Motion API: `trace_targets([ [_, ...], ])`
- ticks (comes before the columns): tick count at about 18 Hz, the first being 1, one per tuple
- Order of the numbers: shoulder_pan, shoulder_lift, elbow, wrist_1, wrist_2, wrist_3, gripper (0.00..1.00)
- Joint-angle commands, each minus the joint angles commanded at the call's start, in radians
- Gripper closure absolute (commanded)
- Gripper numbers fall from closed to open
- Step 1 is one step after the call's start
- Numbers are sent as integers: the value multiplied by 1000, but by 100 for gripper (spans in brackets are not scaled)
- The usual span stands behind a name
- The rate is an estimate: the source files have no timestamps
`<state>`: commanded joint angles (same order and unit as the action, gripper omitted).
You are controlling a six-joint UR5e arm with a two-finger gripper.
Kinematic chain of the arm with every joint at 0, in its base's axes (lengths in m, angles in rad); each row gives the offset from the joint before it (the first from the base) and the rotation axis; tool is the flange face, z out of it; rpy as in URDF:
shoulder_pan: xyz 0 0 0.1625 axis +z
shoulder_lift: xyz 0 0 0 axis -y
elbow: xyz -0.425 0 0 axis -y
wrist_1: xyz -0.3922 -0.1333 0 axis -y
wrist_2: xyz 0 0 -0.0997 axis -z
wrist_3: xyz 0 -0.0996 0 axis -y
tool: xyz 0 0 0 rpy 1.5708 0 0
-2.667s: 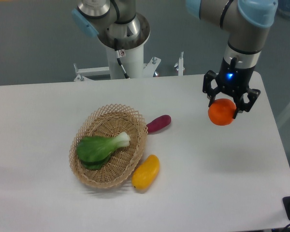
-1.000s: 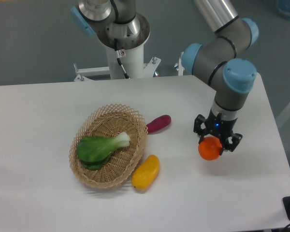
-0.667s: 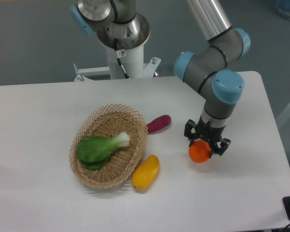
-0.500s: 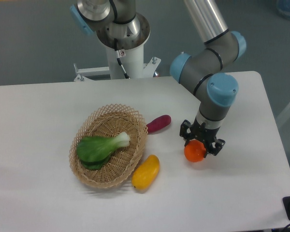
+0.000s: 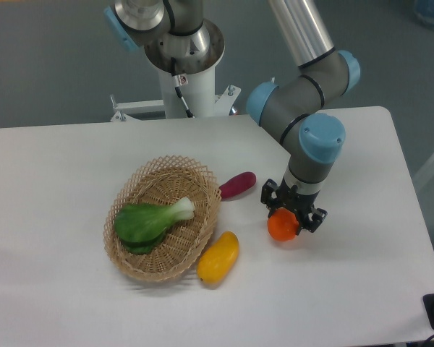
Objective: Place the orange on the table
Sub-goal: 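Set the orange on the table surface, then open the gripper and lift it off the orange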
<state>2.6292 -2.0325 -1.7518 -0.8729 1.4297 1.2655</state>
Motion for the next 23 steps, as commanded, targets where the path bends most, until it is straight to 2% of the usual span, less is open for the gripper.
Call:
trace_targets([
  [2,0,0,0,0,0,0,23],
  [4,0,0,0,0,0,2,22],
  [8,0,2,2,0,0,2,8],
  [11,0,6,3,-2,0,2,1],
  [17,2,26,28,-3,2,3,1],
  [21,5,32,95,-15,104,12,1],
  [23,11,44,123,-23,107,12,0],
])
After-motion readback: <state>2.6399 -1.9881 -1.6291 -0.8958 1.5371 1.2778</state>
